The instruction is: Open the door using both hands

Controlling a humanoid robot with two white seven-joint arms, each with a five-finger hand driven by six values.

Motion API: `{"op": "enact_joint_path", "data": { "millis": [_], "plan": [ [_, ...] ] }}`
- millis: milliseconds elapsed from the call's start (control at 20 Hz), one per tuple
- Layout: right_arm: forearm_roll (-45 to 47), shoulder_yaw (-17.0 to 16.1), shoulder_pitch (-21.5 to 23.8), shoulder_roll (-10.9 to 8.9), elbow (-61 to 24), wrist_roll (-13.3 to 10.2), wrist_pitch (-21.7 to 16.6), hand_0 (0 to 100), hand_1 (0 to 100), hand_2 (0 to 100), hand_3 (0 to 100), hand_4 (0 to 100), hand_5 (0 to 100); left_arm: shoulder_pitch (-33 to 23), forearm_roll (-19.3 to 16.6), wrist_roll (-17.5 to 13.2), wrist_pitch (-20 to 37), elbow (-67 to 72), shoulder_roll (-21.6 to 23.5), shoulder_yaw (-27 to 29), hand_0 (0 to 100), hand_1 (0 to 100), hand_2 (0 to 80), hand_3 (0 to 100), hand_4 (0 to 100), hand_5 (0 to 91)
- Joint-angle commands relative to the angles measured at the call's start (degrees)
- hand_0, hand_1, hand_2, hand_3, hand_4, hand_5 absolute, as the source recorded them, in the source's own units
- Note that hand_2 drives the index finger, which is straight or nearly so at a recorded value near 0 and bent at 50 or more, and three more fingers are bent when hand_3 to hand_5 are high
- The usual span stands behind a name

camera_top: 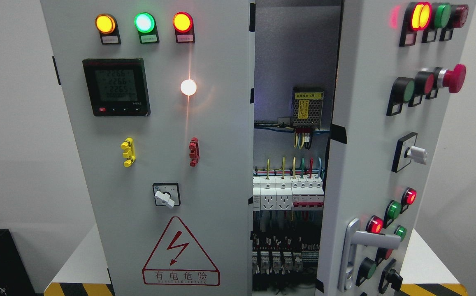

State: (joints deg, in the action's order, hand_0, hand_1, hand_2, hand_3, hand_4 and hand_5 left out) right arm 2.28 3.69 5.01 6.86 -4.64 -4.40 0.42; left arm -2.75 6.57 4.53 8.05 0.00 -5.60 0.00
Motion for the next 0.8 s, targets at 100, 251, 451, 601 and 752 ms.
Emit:
{"op": "enact_joint_path", "data": {
  "millis": [100, 251, 451, 601, 752],
  "plan": [
    [0.0, 0.0, 0.0, 0.00, 0.0, 0.0, 0.0, 19, 0, 0, 0, 0, 0, 0.0, -0.1, 0.0, 0.0, 0.8, 0.1, 0.3, 0, 0, 0.0, 0, 0, 0.0],
    [0.0, 0.0, 0.0, 0.00, 0.1, 0.0, 0.0, 19, 0, 0, 0, 0, 0, 0.6, -0.1, 0.0, 0.0, 0.7, 0.1, 0.3, 0, 0, 0.0, 0, 0, 0.0],
    [0.0, 0.0, 0.0, 0.00, 0.0, 0.0, 0.0, 19, 0, 0, 0, 0, 0, -0.4, -0.1, 0.0, 0.1, -0.5, 0.4, 0.5, 0, 0, 0.0, 0, 0, 0.0],
    [0.0, 0.0, 0.0, 0.00, 0.0, 0.0, 0.0, 19, 0, 0, 0, 0, 0, -4.1, -0.1, 0.0, 0.1, -9.3, 0.8, 0.5, 0, 0, 0.0, 0, 0, 0.0],
    [0.0, 0.0, 0.0, 0.00, 0.0, 0.0, 0.0, 19, 0, 0, 0, 0, 0, -8.1, -0.1, 0.0, 0.1, -20.2, 2.0, 0.2, 0, 0, 0.0, 0, 0, 0.0]
  ]
}}
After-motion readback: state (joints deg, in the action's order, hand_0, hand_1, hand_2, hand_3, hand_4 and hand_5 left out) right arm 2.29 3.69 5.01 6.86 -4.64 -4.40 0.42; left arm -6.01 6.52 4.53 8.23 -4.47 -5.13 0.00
